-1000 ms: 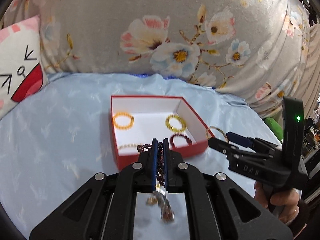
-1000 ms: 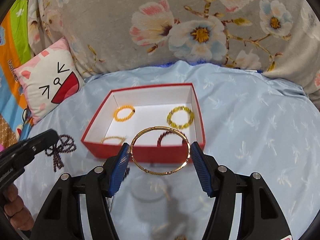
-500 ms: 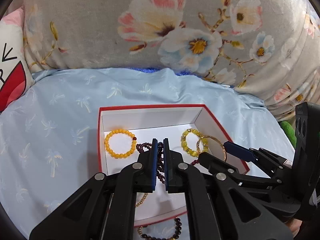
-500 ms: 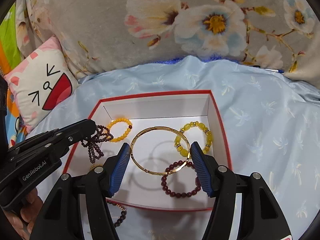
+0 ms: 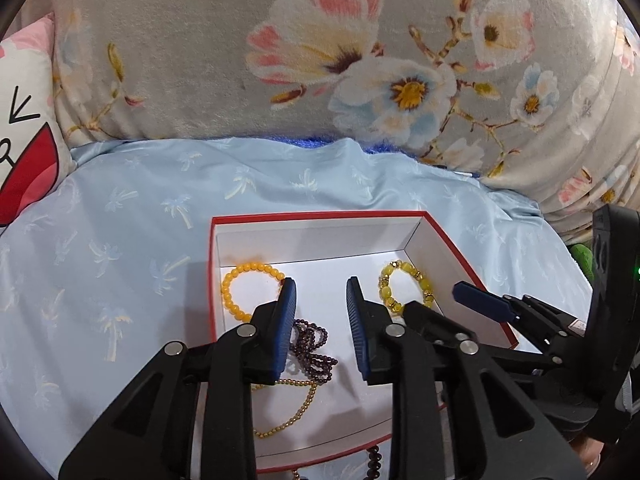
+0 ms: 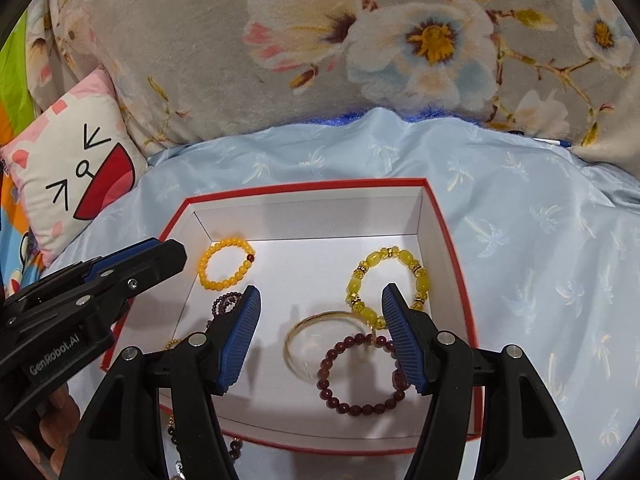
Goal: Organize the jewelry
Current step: 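Lower the garnet strand and gold bangle into the red box and open both tools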
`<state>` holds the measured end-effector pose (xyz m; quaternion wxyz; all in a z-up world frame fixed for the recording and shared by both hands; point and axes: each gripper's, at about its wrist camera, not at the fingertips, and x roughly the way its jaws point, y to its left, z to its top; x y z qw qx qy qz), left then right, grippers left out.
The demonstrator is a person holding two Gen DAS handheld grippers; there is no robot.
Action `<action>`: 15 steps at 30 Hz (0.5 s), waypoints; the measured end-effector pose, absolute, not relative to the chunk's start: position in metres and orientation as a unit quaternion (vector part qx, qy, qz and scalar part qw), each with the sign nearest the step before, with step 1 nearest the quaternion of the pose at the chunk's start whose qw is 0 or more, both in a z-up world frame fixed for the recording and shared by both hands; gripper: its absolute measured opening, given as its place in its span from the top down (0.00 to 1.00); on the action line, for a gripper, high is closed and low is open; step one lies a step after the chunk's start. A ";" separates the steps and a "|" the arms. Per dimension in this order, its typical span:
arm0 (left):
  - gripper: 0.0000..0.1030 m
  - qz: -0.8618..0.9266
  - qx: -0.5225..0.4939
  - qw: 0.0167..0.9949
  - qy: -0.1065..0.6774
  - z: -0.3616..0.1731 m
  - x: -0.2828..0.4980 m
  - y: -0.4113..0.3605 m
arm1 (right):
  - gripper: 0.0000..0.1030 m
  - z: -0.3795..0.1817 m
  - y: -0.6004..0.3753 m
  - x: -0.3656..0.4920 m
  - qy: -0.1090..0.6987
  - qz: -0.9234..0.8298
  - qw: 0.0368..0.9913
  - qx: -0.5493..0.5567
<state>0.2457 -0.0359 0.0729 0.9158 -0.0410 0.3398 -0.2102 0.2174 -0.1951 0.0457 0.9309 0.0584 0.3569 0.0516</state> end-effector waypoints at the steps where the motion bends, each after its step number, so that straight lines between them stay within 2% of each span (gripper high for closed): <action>1: 0.76 -0.208 -0.042 0.917 0.337 0.075 0.242 -0.033 | 0.41 0.048 -0.196 0.214 0.354 0.052 0.932 0.060; 8: 0.76 -0.196 -0.034 0.925 0.324 0.084 0.206 -0.018 | 0.41 0.062 -0.196 0.170 0.333 0.047 0.941 0.043; 15: 0.76 -0.173 -0.032 0.928 0.329 0.076 0.160 0.003 | 0.42 0.052 -0.206 0.122 0.343 0.045 0.937 0.052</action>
